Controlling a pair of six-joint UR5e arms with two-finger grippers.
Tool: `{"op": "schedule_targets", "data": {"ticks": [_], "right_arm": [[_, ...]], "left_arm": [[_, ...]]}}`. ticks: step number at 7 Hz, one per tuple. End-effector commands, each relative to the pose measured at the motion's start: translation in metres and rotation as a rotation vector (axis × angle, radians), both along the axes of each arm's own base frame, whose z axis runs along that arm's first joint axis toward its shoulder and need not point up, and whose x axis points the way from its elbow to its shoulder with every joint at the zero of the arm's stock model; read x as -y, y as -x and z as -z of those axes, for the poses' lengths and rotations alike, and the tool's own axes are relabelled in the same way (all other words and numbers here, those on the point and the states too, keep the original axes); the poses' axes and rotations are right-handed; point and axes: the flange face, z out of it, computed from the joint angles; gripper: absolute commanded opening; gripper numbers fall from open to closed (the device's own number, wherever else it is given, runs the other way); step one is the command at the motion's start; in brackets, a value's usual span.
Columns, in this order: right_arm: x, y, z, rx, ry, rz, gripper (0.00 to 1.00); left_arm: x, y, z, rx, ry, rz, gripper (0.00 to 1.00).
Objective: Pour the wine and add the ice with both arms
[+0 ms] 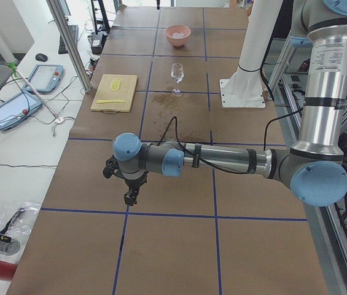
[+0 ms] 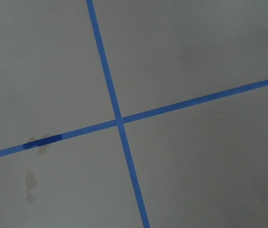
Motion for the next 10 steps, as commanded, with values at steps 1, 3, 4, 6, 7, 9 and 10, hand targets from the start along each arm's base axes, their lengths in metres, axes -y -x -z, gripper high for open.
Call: {"op": "schedule_targets", "data": {"ticks": [1,3,4,6,7,9,10], "right_arm": [[0.003,0.002,0.006,0.004,-0.007,0.003,1.0],[0.003,0.002,0.004,0.004,-0.002,0.003,1.0],[0.002,0.002,0.002,0.002,-0.001,0.002,1.0],[-0.003,0.0,-0.001,-0.007,-0.015,0.008,1.0],[-0.002,0.0,0.002,-0.009,-0.015,0.01,1.0],[-0.002,0.0,-0.004,-0.06,-0.036,0.028,1.0],[-0.008,0.0,-0.015,-0.065,-0.03,0.044,1.0]], "left_arm": [[0.005,-0.001,0.021,0.019,0.02,-0.003,1.0],[-0.01,0.034,0.005,0.012,0.072,0.059,1.0],[-0.023,0.034,-0.006,-0.034,0.11,0.066,1.0],[-0.023,0.033,-0.005,-0.043,0.104,0.065,1.0],[-0.021,0.032,-0.005,-0.046,0.101,0.063,1.0],[-0.018,0.031,0.002,-0.05,0.098,0.069,1.0],[-0.02,0.031,0.004,-0.05,0.117,0.091,1.0]]}}
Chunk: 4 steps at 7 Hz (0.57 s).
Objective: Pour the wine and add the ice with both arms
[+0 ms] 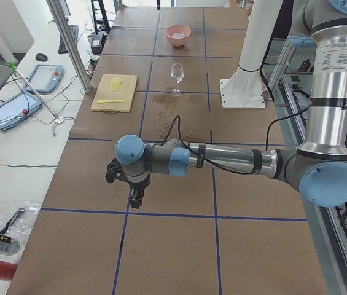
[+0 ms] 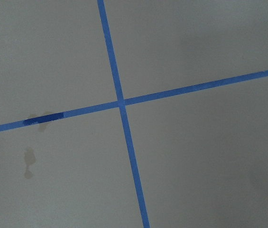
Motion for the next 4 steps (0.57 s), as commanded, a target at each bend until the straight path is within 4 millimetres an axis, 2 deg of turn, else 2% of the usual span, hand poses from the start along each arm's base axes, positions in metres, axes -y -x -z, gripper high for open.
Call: {"op": "schedule_targets", "data": {"ticks": [1,4], "right_arm": [[-0.0076,-0.0006,-0.0132,-0.017,0.0,0.017,1.0],[-0.0067,-0.0013,-0.0144,-0.016,0.003,0.021,1.0]], "left_arm": [[0.0,0.0001,0.0061,0.003,0.015,0.026,1.0],[0.003,0.0023,0.0051,0.014,0.01,0.023,1.0]]}}
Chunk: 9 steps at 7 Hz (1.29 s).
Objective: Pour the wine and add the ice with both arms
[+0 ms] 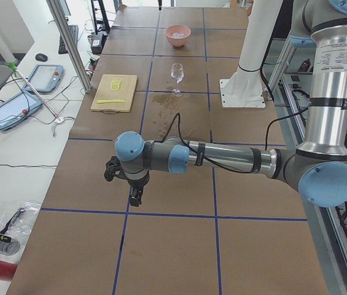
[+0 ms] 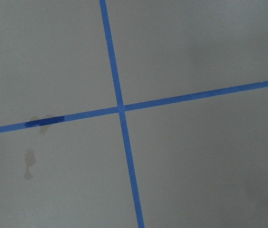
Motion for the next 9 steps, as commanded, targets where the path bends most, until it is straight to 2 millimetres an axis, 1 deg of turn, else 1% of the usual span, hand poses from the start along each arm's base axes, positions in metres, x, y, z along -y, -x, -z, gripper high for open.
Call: {"op": "schedule_targets", "data": {"ticks": [1,2,4,8,9], "right_arm": [[-0.002,-0.003,-0.004,0.002,-0.005,0.01,1.0],[-0.002,-0.006,-0.002,0.006,-0.002,0.014,1.0],[-0.002,-0.007,0.002,0.007,0.005,0.041,1.0],[-0.002,-0.008,-0.001,0.0,0.01,0.036,1.0],[-0.005,-0.008,-0.004,0.001,0.014,0.033,1.0]], "left_arm": [[0.0,0.001,-0.003,0.002,0.003,-0.001,1.0],[0.0,0.001,-0.005,0.003,0.004,-0.004,1.0],[0.0,0.0,-0.014,0.0,0.019,-0.005,1.0],[-0.004,0.001,-0.016,0.002,0.027,-0.004,1.0],[-0.004,0.001,-0.017,0.002,0.028,-0.004,1.0]]}}
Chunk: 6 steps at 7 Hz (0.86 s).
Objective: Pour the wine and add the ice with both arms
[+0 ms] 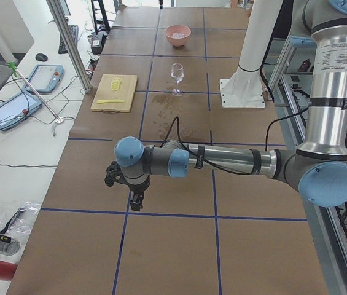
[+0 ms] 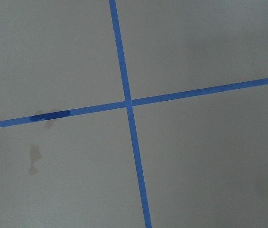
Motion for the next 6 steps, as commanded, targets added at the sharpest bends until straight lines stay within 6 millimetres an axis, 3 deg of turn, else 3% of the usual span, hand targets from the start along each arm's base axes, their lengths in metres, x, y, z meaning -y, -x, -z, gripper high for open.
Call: {"op": "schedule_targets", "data": {"ticks": [1,6], "right_arm": [[-0.0016,-0.0002,-0.0028,0.0,0.006,-0.006,1.0],[-0.0023,-0.0002,-0.0066,0.0,0.012,-0.006,1.0]], "left_arm": [[-0.001,-0.0006,-0.0005,0.0,0.002,-0.001,1.0],[-0.0016,0.0,0.002,-0.003,-0.002,0.001,1.0]]}}
